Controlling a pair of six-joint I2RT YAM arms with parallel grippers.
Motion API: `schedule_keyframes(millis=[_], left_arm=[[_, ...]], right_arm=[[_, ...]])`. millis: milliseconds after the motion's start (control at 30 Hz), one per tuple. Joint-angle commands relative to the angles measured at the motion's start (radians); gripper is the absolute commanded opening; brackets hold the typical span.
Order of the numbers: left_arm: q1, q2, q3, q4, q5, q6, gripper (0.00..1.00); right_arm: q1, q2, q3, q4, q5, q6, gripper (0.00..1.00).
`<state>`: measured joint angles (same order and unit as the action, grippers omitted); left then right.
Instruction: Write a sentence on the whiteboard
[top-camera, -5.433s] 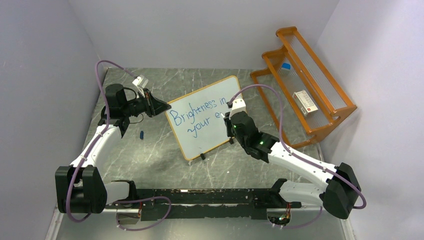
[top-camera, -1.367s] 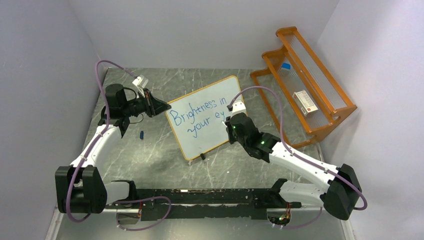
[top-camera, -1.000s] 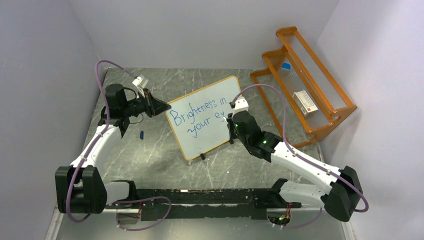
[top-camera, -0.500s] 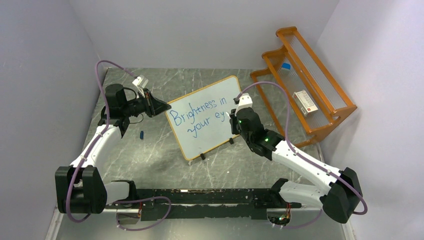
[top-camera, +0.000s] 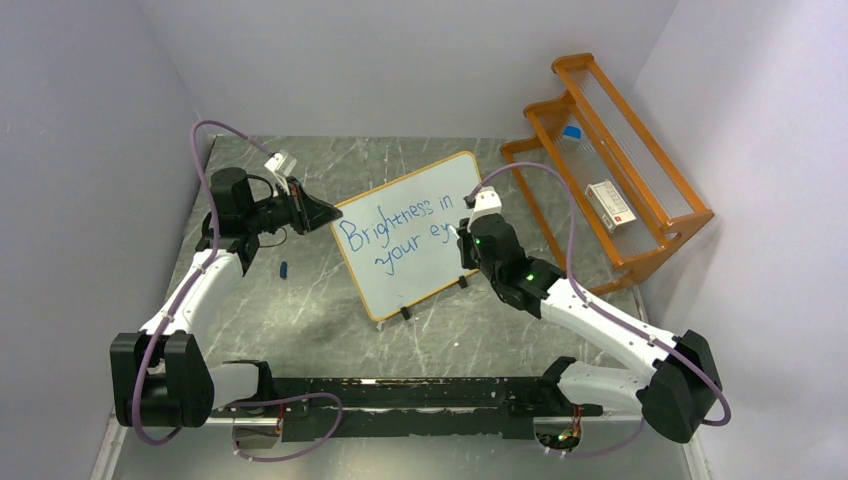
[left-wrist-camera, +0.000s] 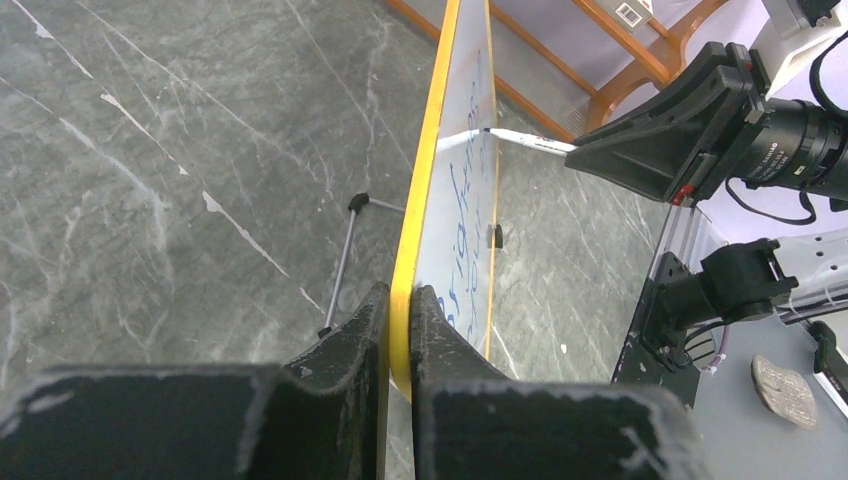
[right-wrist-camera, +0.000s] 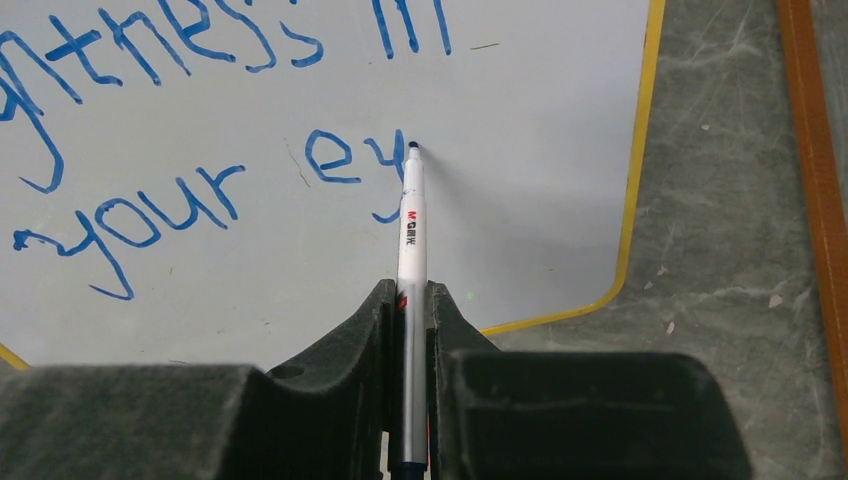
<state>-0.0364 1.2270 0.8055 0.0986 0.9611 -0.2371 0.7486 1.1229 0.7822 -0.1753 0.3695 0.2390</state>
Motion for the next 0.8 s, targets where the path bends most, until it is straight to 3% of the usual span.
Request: schedule_keyframes(millis=[0,767], left_arm=[[-0.023,0.046,-0.031,-0.151,-0.092,0.078,0.05],[-0.023,0.051,-0.029,-0.15,-0.092,0.079,0.05]], right_arm=[[-0.017,0.008,0.006,0.022,0.012,-0.007,0.0],[-0.033,0.006,0.026,0.052,0.033,-0.026,0.0]])
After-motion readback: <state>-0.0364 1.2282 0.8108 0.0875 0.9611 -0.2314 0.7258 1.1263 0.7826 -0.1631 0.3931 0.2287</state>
